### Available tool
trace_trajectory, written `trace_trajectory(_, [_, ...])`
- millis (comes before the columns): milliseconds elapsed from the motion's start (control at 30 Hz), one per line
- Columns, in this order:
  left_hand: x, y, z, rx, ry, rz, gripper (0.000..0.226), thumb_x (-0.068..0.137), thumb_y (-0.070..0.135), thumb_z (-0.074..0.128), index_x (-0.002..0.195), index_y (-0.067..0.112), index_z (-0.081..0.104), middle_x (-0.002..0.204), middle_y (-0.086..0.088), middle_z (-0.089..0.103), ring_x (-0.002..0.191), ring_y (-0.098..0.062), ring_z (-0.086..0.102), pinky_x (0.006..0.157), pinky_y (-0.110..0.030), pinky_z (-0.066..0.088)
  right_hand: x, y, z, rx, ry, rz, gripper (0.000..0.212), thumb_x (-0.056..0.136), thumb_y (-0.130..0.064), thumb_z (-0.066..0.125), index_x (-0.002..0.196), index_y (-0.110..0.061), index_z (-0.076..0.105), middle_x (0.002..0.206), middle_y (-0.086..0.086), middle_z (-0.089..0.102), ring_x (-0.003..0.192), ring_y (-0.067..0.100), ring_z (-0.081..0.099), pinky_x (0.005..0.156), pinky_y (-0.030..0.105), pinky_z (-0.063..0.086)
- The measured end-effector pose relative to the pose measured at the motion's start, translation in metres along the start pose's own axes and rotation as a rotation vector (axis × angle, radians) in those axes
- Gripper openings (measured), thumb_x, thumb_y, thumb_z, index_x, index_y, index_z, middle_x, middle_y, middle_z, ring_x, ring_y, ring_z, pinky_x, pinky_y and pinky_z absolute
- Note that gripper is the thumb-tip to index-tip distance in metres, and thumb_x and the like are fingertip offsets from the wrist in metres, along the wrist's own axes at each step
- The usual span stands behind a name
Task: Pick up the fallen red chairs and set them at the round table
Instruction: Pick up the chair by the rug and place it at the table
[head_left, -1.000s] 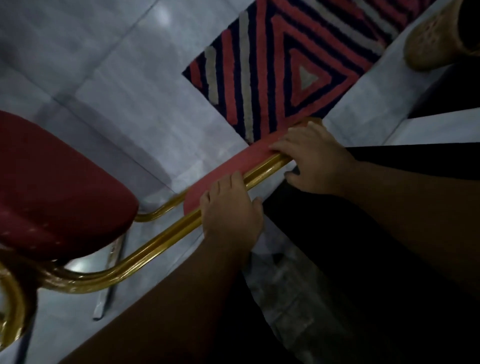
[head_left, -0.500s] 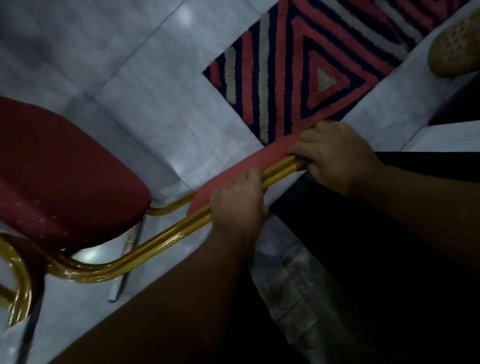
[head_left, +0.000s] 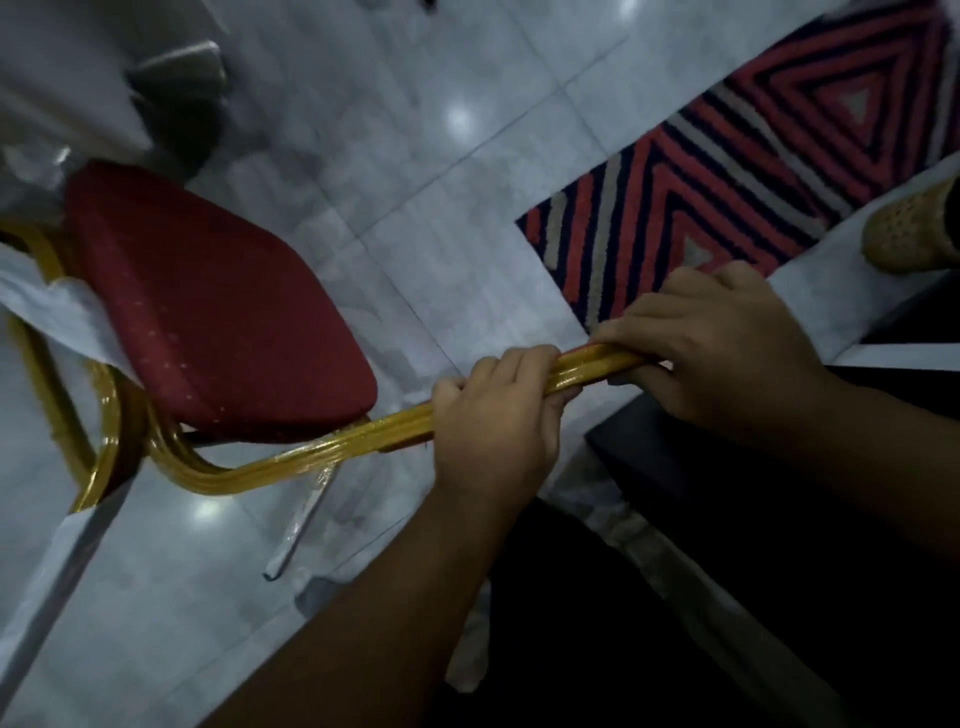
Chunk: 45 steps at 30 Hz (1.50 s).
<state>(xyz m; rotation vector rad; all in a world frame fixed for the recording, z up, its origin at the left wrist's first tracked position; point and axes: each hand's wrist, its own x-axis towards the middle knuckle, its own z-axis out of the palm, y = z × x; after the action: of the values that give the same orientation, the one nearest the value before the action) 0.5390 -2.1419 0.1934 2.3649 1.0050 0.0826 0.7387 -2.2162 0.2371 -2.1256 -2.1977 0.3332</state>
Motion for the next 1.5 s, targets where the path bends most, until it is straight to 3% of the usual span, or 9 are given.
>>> trace_trajectory(167, [-0.051, -0.035, -0.082, -0.125, 0.113, 0.003, 0.03, 0.095, 0.046, 0.055, 0.116, 0.026, 0.064, 0.104, 0.011, 0.069, 0.092, -0.015, 0.064, 0.077, -0.037, 0.044, 0.009, -0.056, -0.048, 0.229, 0.091, 0.156, 0.055, 0.078, -0.066, 0.069, 0.114, -0.024, 0.071, 0.104, -0.007, 0.07, 0.096, 0.025, 0.06, 0.086, 0.05, 0.042])
trace_trajectory(300, [-0.117, -0.07, -0.122, -0.167, 0.174, -0.027, 0.026, 0.093, 0.038, 0.066, 0.114, 0.023, 0.068, 0.104, 0.011, 0.071, 0.092, -0.013, 0.065, 0.079, -0.04, 0.05, -0.006, -0.118, -0.058, 0.402, 0.193, 0.23, 0.052, 0.08, -0.057, 0.066, 0.105, -0.012, 0.067, 0.101, -0.006, 0.059, 0.096, 0.025, 0.056, 0.086, 0.04, 0.04])
trace_trajectory(400, [-0.17, -0.096, -0.15, -0.184, 0.214, -0.052, 0.027, 0.092, 0.032, 0.069, 0.115, 0.02, 0.068, 0.106, 0.008, 0.071, 0.095, -0.013, 0.065, 0.083, -0.041, 0.052, -0.005, -0.183, -0.074, 0.428, 0.17, 0.131, 0.043, 0.084, -0.054, 0.064, 0.096, -0.014, 0.069, 0.09, -0.003, 0.06, 0.085, 0.024, 0.054, 0.08, 0.041, 0.039])
trace_trajectory(633, [-0.297, -0.15, -0.248, -0.276, 0.278, -0.096, 0.032, 0.095, 0.037, 0.064, 0.124, 0.024, 0.062, 0.112, 0.013, 0.066, 0.102, -0.009, 0.063, 0.085, -0.038, 0.054, 0.016, -0.344, -0.13, 0.229, 0.306, -0.225, 0.047, 0.092, -0.056, 0.065, 0.09, -0.01, 0.074, 0.084, 0.005, 0.069, 0.074, 0.029, 0.059, 0.07, 0.046, 0.044])
trace_trajectory(733, [-0.343, -0.157, -0.275, -0.329, 0.333, -0.05, 0.037, 0.094, 0.036, 0.065, 0.125, 0.017, 0.064, 0.112, 0.006, 0.068, 0.101, -0.012, 0.064, 0.084, -0.036, 0.054, 0.017, -0.417, -0.143, 0.17, 0.324, -0.338, 0.048, 0.093, -0.058, 0.063, 0.089, -0.012, 0.076, 0.081, 0.004, 0.069, 0.071, 0.03, 0.061, 0.066, 0.047, 0.045])
trace_trajectory(1067, [-0.514, -0.217, -0.304, -0.387, 0.501, -0.195, 0.041, 0.09, 0.017, 0.066, 0.13, 0.019, 0.061, 0.123, 0.006, 0.068, 0.113, -0.008, 0.065, 0.092, -0.03, 0.056, 0.007, -0.618, -0.136, 0.061, 0.221, -0.615, 0.025, 0.09, -0.044, 0.069, 0.105, -0.026, 0.075, 0.093, -0.007, 0.072, 0.083, 0.021, 0.064, 0.07, 0.036, 0.037])
trace_trajectory(1167, [-0.545, -0.232, -0.297, -0.374, 0.54, -0.275, 0.052, 0.084, 0.006, 0.077, 0.131, 0.022, 0.061, 0.125, 0.008, 0.068, 0.113, -0.008, 0.066, 0.092, -0.032, 0.058, 0.009, -0.644, -0.139, 0.027, 0.125, -0.662, 0.03, 0.089, -0.049, 0.063, 0.11, -0.031, 0.072, 0.097, -0.009, 0.073, 0.086, 0.019, 0.065, 0.073, 0.036, 0.038])
trace_trajectory(1367, [-0.585, -0.244, -0.282, -0.424, 0.67, -0.429, 0.05, 0.087, 0.005, 0.075, 0.131, 0.024, 0.061, 0.125, 0.011, 0.067, 0.116, 0.008, 0.06, 0.093, -0.01, 0.05, 0.028, -0.627, -0.151, -0.034, 0.084, -0.704, 0.043, 0.089, -0.065, 0.058, 0.109, -0.029, 0.073, 0.102, -0.008, 0.074, 0.093, 0.018, 0.066, 0.078, 0.043, 0.046])
trace_trajectory(1500, [-0.603, -0.252, -0.274, -0.432, 0.68, -0.557, 0.049, 0.086, -0.002, 0.074, 0.129, 0.019, 0.065, 0.123, 0.007, 0.07, 0.114, 0.001, 0.064, 0.093, -0.016, 0.054, 0.044, -0.604, -0.154, 0.077, -0.004, -0.696, 0.039, 0.088, -0.061, 0.061, 0.102, -0.027, 0.072, 0.093, -0.01, 0.071, 0.085, 0.014, 0.064, 0.078, 0.04, 0.05])
